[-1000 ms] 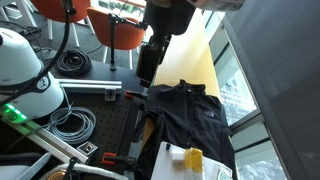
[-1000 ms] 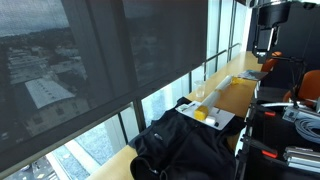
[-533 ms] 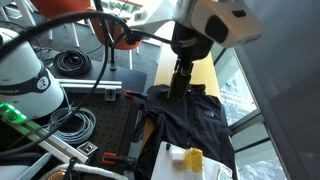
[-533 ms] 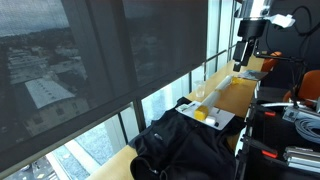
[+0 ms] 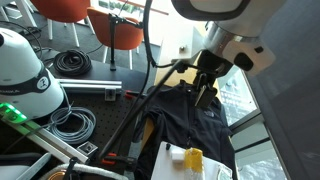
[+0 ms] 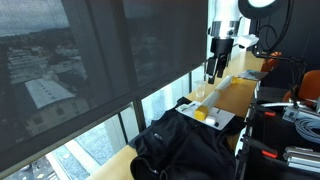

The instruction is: Pull closed the zipper on the jumper

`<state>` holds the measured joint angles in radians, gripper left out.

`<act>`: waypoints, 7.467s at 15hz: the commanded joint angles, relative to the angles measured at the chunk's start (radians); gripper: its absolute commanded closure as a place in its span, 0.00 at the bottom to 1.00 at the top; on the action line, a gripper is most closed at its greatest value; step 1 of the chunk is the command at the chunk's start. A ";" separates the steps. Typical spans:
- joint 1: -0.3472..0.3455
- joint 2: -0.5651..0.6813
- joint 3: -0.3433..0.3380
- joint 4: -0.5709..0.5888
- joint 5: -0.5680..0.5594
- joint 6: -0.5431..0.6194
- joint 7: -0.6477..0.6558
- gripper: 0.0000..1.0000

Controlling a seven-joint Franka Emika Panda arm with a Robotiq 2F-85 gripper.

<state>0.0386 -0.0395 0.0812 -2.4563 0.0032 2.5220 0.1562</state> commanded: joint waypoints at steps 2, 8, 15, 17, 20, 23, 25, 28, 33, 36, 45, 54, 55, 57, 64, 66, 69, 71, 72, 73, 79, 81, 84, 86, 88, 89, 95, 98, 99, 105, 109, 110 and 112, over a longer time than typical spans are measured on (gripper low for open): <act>0.005 0.231 -0.018 0.185 -0.025 0.041 -0.001 0.00; 0.019 0.476 -0.056 0.319 -0.057 0.177 -0.020 0.00; 0.037 0.667 -0.083 0.396 -0.067 0.234 -0.043 0.00; 0.045 0.703 -0.092 0.417 -0.068 0.239 -0.047 0.00; 0.061 0.740 -0.099 0.441 -0.069 0.248 -0.048 0.00; 0.088 0.777 -0.114 0.463 -0.086 0.253 -0.047 0.00; 0.106 0.800 -0.128 0.477 -0.101 0.252 -0.045 0.00; 0.126 0.830 -0.148 0.496 -0.120 0.252 -0.041 0.00; 0.138 0.865 -0.163 0.532 -0.120 0.249 -0.038 0.00; 0.141 0.878 -0.167 0.548 -0.119 0.248 -0.037 0.00; 0.143 0.901 -0.167 0.563 -0.117 0.247 -0.037 0.00; 0.151 0.909 -0.171 0.571 -0.118 0.244 -0.031 0.44; 0.151 0.910 -0.171 0.571 -0.118 0.244 -0.031 0.52; 0.152 0.911 -0.173 0.573 -0.119 0.242 -0.030 0.67; 0.151 0.920 -0.184 0.578 -0.120 0.239 -0.032 1.00; 0.149 0.922 -0.183 0.582 -0.119 0.238 -0.033 0.98; 0.150 0.905 -0.180 0.574 -0.119 0.241 -0.035 0.98; 0.154 0.888 -0.174 0.565 -0.118 0.239 -0.035 0.98; 0.158 0.882 -0.173 0.564 -0.118 0.237 -0.033 0.98; 0.167 0.875 -0.173 0.561 -0.120 0.235 -0.029 0.98; 0.228 0.852 -0.176 0.569 -0.122 0.186 0.006 0.98; 0.246 0.849 -0.171 0.585 -0.118 0.146 0.024 0.98; 0.279 0.846 -0.163 0.614 -0.120 0.088 0.059 0.98; 0.297 0.850 -0.154 0.638 -0.122 0.052 0.076 0.98; 0.309 0.859 -0.143 0.664 -0.121 0.019 0.083 0.98; 0.313 0.864 -0.136 0.677 -0.120 0.003 0.085 0.98; 0.333 0.890 -0.106 0.749 -0.120 -0.074 0.104 0.98; 0.360 0.897 -0.099 0.789 -0.119 -0.128 0.142 0.98; 0.369 0.900 -0.098 0.806 -0.119 -0.148 0.157 0.98; 0.405 0.930 -0.072 0.923 -0.111 -0.284 0.210 0.98; 0.417 0.976 -0.055 1.007 -0.111 -0.354 0.221 0.98; 0.420 0.991 -0.052 1.029 -0.111 -0.368 0.223 0.98; 0.428 1.024 -0.050 1.078 -0.112 -0.393 0.229 0.98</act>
<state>0.4541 0.9283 0.0097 -1.4818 -0.1079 2.1924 0.3567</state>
